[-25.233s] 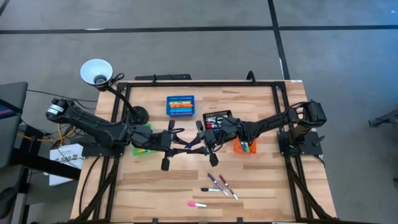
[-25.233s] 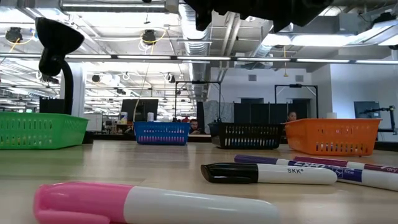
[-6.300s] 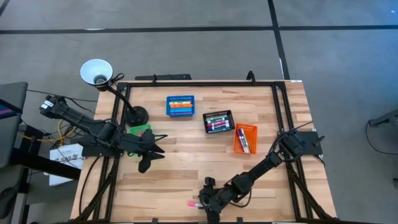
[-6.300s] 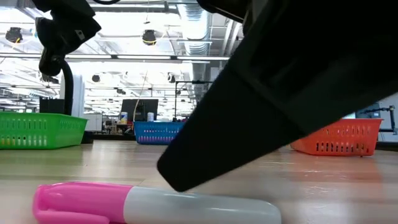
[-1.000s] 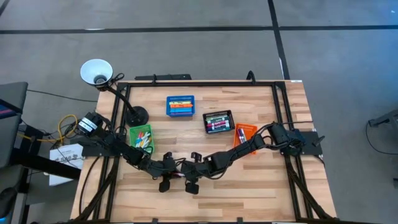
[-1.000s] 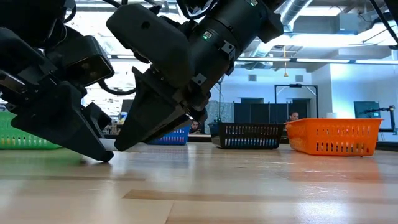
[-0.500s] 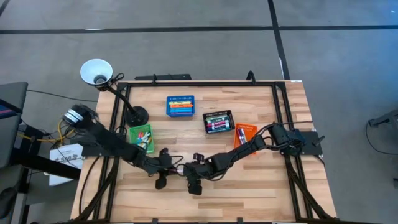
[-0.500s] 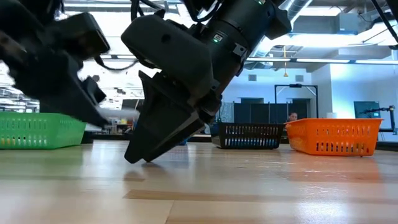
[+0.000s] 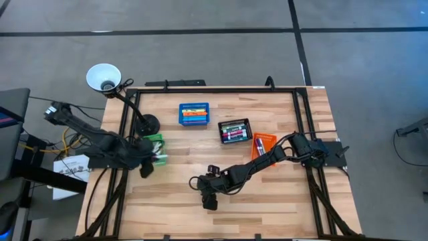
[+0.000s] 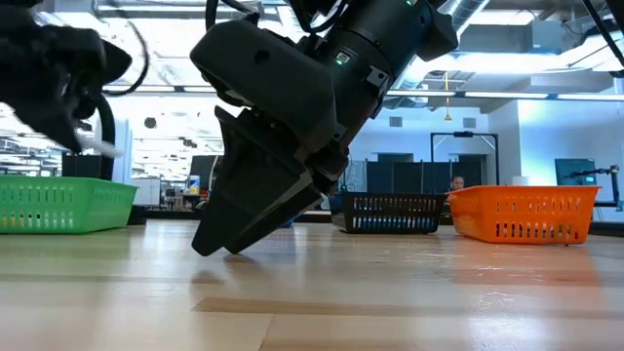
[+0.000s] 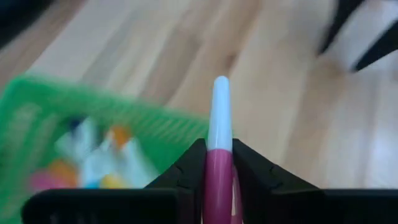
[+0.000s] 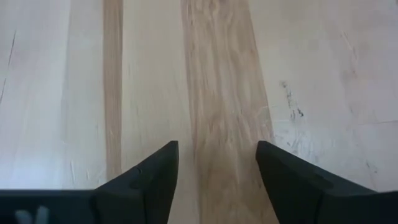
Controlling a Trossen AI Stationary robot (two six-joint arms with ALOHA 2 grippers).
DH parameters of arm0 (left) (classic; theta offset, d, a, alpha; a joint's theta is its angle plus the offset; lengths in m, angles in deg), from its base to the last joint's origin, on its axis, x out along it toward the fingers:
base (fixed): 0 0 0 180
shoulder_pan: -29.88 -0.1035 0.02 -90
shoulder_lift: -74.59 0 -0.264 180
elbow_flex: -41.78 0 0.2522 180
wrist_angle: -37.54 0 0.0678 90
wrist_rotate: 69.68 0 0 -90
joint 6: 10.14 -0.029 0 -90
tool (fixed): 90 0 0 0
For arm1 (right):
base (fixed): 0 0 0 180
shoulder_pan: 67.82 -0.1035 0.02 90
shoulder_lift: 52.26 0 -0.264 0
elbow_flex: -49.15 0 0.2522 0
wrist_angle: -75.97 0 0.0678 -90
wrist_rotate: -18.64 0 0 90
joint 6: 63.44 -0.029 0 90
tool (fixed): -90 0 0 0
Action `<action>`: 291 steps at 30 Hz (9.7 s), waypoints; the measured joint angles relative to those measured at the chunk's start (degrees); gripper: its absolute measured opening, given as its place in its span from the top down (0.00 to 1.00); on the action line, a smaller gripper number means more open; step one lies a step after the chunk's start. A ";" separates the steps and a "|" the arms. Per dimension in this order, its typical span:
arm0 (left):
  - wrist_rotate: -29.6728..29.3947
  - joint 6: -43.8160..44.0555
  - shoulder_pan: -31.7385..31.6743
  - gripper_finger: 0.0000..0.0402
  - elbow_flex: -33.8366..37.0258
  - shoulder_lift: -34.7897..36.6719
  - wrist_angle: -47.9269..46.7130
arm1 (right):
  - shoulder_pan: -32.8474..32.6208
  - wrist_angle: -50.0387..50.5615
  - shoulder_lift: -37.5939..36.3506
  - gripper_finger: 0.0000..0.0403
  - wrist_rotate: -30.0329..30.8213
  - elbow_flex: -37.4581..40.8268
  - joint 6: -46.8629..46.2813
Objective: Pick & Place Markers
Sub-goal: Put the pink highlighter pen into the green basket, then return to home position
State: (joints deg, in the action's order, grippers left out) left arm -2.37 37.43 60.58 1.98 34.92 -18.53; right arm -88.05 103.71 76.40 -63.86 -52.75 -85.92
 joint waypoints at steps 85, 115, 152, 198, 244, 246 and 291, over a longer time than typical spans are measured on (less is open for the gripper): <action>21.77 -51.36 -32.01 0.71 16.52 33.00 45.14 | 3.49 -27.29 -113.31 0.70 7.22 82.11 29.62; 30.01 -47.26 -37.49 0.71 25.73 26.43 53.42 | 13.63 -16.09 -128.00 0.71 -0.04 87.73 26.96; 28.29 -44.01 -37.12 0.71 25.66 33.91 44.42 | 13.63 -16.07 -127.99 0.71 0.04 87.82 26.97; 28.33 -43.87 -37.13 0.71 25.68 33.88 45.34 | 13.63 -16.07 -127.99 0.71 0.01 87.84 26.97; 28.33 -43.87 -37.11 0.71 25.68 33.88 45.36 | 13.63 -16.07 -127.99 0.71 0.01 87.85 26.95; 28.33 -43.87 -37.13 0.71 25.68 33.88 45.36 | 13.63 -16.07 -127.98 0.71 0.02 87.86 26.97; 28.35 -43.87 -37.13 0.71 25.68 33.88 45.36 | 13.63 -16.07 -127.97 0.71 0.00 87.86 26.97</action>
State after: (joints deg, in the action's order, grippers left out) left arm 25.97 -6.43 23.44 27.66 68.81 26.83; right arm -74.42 87.64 -51.58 -63.86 35.12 -58.95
